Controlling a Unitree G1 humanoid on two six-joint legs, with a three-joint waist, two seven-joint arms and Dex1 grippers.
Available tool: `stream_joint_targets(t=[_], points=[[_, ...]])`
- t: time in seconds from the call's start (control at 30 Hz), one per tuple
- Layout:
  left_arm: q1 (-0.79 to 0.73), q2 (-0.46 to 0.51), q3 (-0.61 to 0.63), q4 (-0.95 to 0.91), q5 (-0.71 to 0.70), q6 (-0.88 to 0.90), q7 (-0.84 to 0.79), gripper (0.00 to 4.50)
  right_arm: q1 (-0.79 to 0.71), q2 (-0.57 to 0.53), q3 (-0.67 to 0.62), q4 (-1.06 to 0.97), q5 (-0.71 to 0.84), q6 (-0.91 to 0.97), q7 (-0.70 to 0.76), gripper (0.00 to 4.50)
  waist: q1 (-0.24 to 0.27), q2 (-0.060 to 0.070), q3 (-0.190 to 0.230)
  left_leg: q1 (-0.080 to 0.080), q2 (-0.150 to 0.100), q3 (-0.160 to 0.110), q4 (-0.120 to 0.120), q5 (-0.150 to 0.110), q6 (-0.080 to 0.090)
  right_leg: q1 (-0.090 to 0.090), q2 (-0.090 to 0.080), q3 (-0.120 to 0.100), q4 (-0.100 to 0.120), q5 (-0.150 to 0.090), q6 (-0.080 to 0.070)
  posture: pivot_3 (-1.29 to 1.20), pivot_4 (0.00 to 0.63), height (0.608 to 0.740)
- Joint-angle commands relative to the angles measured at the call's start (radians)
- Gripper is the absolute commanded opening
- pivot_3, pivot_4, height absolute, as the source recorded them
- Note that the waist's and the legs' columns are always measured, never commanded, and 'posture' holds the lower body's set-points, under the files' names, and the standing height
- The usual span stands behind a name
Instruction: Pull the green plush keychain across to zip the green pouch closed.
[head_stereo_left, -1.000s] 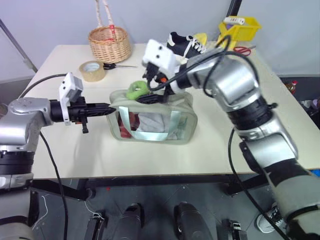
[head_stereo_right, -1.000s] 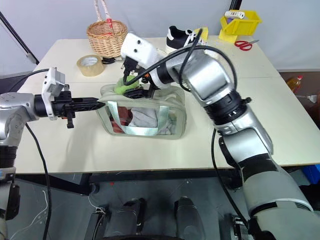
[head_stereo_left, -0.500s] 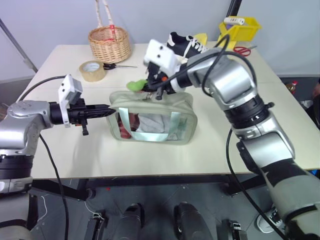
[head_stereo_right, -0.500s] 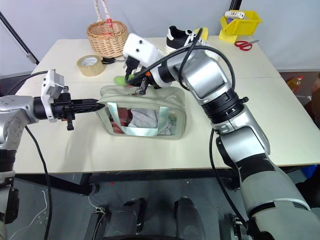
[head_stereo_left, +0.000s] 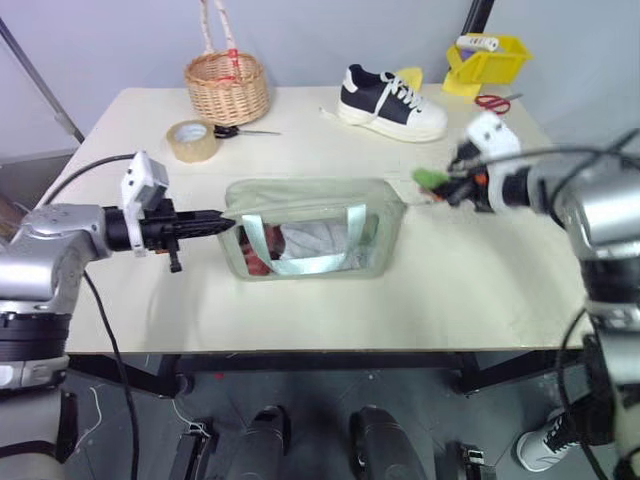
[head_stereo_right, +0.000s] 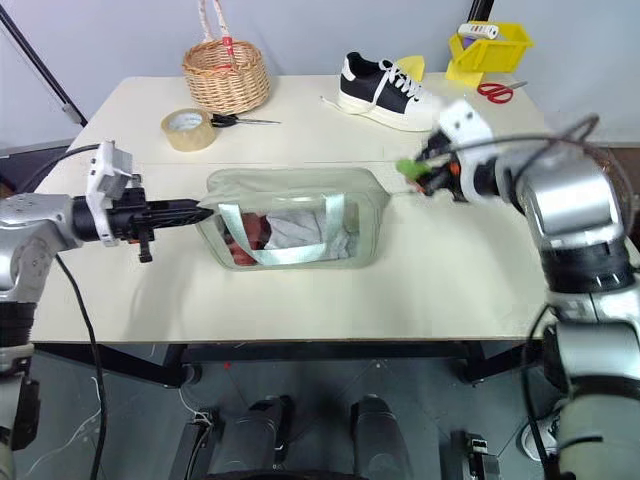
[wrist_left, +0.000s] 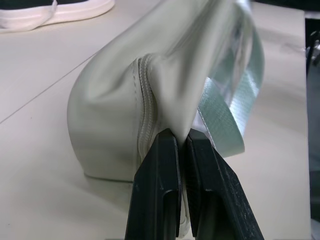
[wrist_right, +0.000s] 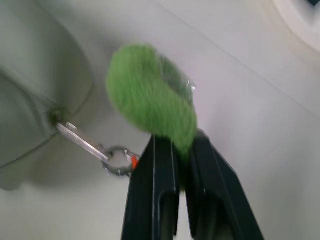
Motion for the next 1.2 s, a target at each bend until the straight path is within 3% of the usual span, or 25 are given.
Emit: stream_joint_targets(t=[0.03, 0.17, 0.33, 0.57, 0.67, 0.87, 0.97, 1.07, 1.2], points=[[0.031, 0.046, 0.063, 0.032, 0.005, 0.024, 0.032, 0.00, 0.162, -0.169, -0.012, -0.028, -0.160, -0.041, -0.103, 0.04, -0.001, 0.000, 0.000, 0.000, 0.000, 0.000, 0.000, 0.000, 0.000, 0.000, 0.000, 0.000, 0.000, 0.000, 0.000, 0.00, 0.150, 0.695], [0.032, 0.047, 0.058, 0.025, -0.009, 0.032, 0.047, 0.00, 0.245, -0.088, -0.016, -0.161, -0.081, 0.002, -0.132, 0.04, -0.001, 0.000, -0.001, 0.003, 0.001, 0.000, 0.000, 0.000, 0.000, 0.003, 0.001, 0.000, 0.000, 0.000, 0.000, 0.00, 0.150, 0.695], [0.016, 0.056, 0.052, 0.030, -0.018, 0.036, 0.050, 0.00, 0.166, 0.098, -0.058, -0.207, 0.007, 0.117, -0.187, 0.04, -0.006, 0.000, -0.001, 0.008, 0.002, 0.000, 0.000, 0.000, 0.000, 0.007, 0.003, 0.001, 0.000, 0.000, -0.001, 0.00, 0.150, 0.695], [0.009, 0.064, 0.050, 0.032, -0.020, 0.030, 0.043, 0.00, 0.065, 0.223, -0.164, -0.186, 0.087, 0.225, -0.216, 0.04, -0.009, 0.000, -0.001, 0.010, 0.002, 0.000, -0.004, 0.000, 0.000, 0.007, 0.002, 0.001, 0.000, 0.000, -0.001, 0.00, 0.150, 0.695], [0.002, 0.064, 0.051, 0.028, -0.028, 0.029, 0.041, 0.00, 0.042, 0.207, -0.197, -0.224, 0.152, 0.283, -0.174, 1.06, -0.005, 0.000, -0.001, 0.010, 0.002, 0.000, -0.006, 0.000, 0.000, 0.007, 0.002, 0.001, -0.001, 0.000, -0.001, 0.00, 0.150, 0.695], [-0.014, 0.061, 0.034, 0.017, -0.037, 0.024, 0.013, 0.00, 0.068, 0.033, -0.243, -0.278, 0.279, 0.183, 0.036, 4.14, 0.000, 0.000, 0.000, 0.009, 0.002, 0.000, -0.007, 0.000, 0.000, 0.007, 0.001, 0.001, -0.002, 0.000, 0.000, 0.00, 0.150, 0.695], [-0.028, 0.071, 0.016, 0.032, -0.014, 0.008, -0.012, 0.00, 0.085, -0.026, -0.258, -0.279, 0.309, 0.076, 0.131, 4.14, -0.001, 0.000, 0.000, 0.010, 0.002, 0.001, -0.007, 0.000, 0.000, 0.007, 0.002, 0.001, -0.003, 0.000, 0.000, 0.00, 0.150, 0.695], [-0.067, 0.087, 0.011, 0.062, -0.007, 0.019, -0.045, 1.06, 0.086, -0.081, -0.251, -0.273, 0.336, -0.005, 0.232, 4.18, -0.003, 0.000, 0.000, 0.010, 0.002, 0.001, -0.008, 0.000, 0.000, 0.007, 0.002, 0.001, -0.003, 0.000, 0.000, 0.00, 0.150, 0.695], [-0.109, 0.121, 0.017, 0.077, -0.037, 0.079, -0.109, 3.02, 0.075, -0.121, -0.245, -0.261, 0.368, -0.053, 0.313, 4.18, -0.001, 0.000, 0.000, 0.010, 0.002, 0.001, -0.008, 0.000, 0.000, 0.007, 0.002, 0.001, -0.003, 0.000, 0.000, 0.00, 0.150, 0.695]])
